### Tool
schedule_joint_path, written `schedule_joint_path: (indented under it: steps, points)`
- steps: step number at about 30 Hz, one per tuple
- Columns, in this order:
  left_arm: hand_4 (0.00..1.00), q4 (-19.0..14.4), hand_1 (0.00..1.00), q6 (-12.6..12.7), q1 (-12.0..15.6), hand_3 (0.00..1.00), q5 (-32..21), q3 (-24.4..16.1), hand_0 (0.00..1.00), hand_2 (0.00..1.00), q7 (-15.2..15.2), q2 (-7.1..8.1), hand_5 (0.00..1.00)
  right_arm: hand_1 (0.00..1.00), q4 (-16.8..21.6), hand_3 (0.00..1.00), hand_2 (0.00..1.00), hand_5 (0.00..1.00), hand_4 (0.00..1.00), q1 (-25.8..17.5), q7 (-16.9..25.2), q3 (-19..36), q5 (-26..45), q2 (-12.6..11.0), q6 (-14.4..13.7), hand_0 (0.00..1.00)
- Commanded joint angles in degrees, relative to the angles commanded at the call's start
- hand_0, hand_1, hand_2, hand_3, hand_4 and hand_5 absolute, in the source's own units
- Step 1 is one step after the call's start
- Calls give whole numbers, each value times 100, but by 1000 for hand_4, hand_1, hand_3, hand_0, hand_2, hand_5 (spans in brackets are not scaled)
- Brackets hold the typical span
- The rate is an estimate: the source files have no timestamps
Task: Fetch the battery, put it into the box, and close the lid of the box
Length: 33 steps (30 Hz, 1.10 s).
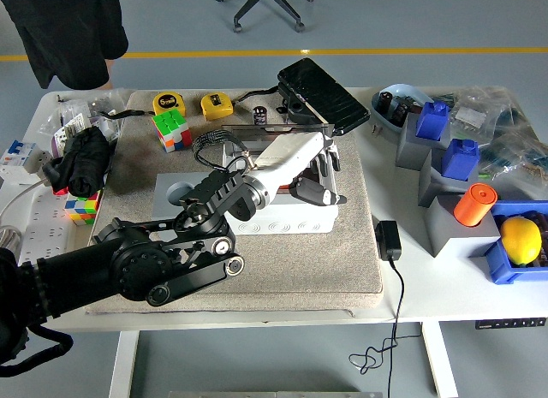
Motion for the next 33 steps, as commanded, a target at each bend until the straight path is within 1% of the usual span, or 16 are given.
schedule_joint_path:
  steps: [1, 2, 5, 7, 8, 13, 14, 17, 19, 20, 23, 25, 26, 31, 32, 33]
  points:
    - [998, -92, 460, 10, 52, 479, 1, -64, 292, 432, -21, 45, 288, 605, 0, 557, 580, 444, 928, -3, 0, 6, -3, 0, 0, 592]
    - [998, -171, 462, 29, 100, 470, 1, -119, 298, 428, -45, 85, 316, 605, -1, 557, 580, 444, 928, -6, 1, 13, -4, 1, -1, 592]
    - [998, -420, 462, 126, 246, 470, -24, -301, 298, 428, -162, 222, 316, 605, -2, 557, 580, 444, 928, -16, 0, 20, -8, 4, 1, 592]
    - [998, -573, 462, 151, 341, 470, 4, -417, 298, 428, -184, 311, 316, 605, -3, 557, 580, 444, 928, -20, -1, 24, -9, 8, 1, 592]
    - [998, -631, 463, 150, 379, 469, 16, -459, 301, 429, -183, 347, 331, 605, -1, 557, 580, 444, 928, -23, 1, 29, -12, 9, 0, 594]
    - [998, -872, 463, 164, 634, 469, 37, -715, 301, 429, -219, 578, 331, 605, 1, 557, 580, 444, 928, -21, 1, 62, -26, 11, 0, 594]
    - [998, -888, 471, 181, 663, 471, 36, -747, 316, 449, -243, 603, 345, 605, 3, 556, 579, 444, 928, -23, 1, 67, -29, 11, 0, 592]
    - [998, -935, 471, 458, 784, 471, -48, -953, 316, 449, -564, 724, 345, 605, -8, 556, 579, 444, 928, -29, -3, 82, -32, 10, 0, 592]
    - [998, -928, 471, 565, 813, 471, -99, -1096, 316, 449, -697, 757, 345, 605, -7, 556, 579, 444, 928, -33, -2, 88, -34, 9, 1, 592]
    - [998, -921, 669, 591, 817, 531, -85, -1173, 637, 582, -743, 765, 368, 605, -9, 556, 579, 444, 927, -33, -4, 82, -31, 11, 3, 592]
    - [998, -877, 669, 648, 773, 531, -73, -1422, 637, 582, -835, 767, 368, 605, -3, 556, 579, 444, 927, -27, -2, 74, -26, 17, 4, 592]
    - [998, -830, 669, 618, 727, 531, -53, -1505, 637, 582, -802, 758, 368, 605, 1, 556, 579, 444, 927, -24, -1, 70, -24, 19, 4, 592]
    - [998, -773, 775, 567, 683, 668, -46, -1534, 774, 725, -748, 747, 413, 605, 3, 556, 579, 444, 927, -21, -1, 67, -21, 20, 5, 592]
    - [998, -467, 775, 307, 453, 668, 29, -1475, 774, 725, -461, 666, 413, 605, 11, 556, 579, 444, 927, -14, -4, 54, -16, 11, 4, 592]
    - [998, -419, 775, 261, 413, 706, 38, -1451, 790, 722, -420, 651, 460, 605, 11, 556, 579, 444, 927, -11, -5, 52, -17, 9, 5, 591]
    - [998, -363, 775, 201, 366, 706, 37, -1419, 790, 722, -372, 630, 460, 605, 12, 556, 579, 444, 927, -10, -5, 53, -15, 7, 5, 591]
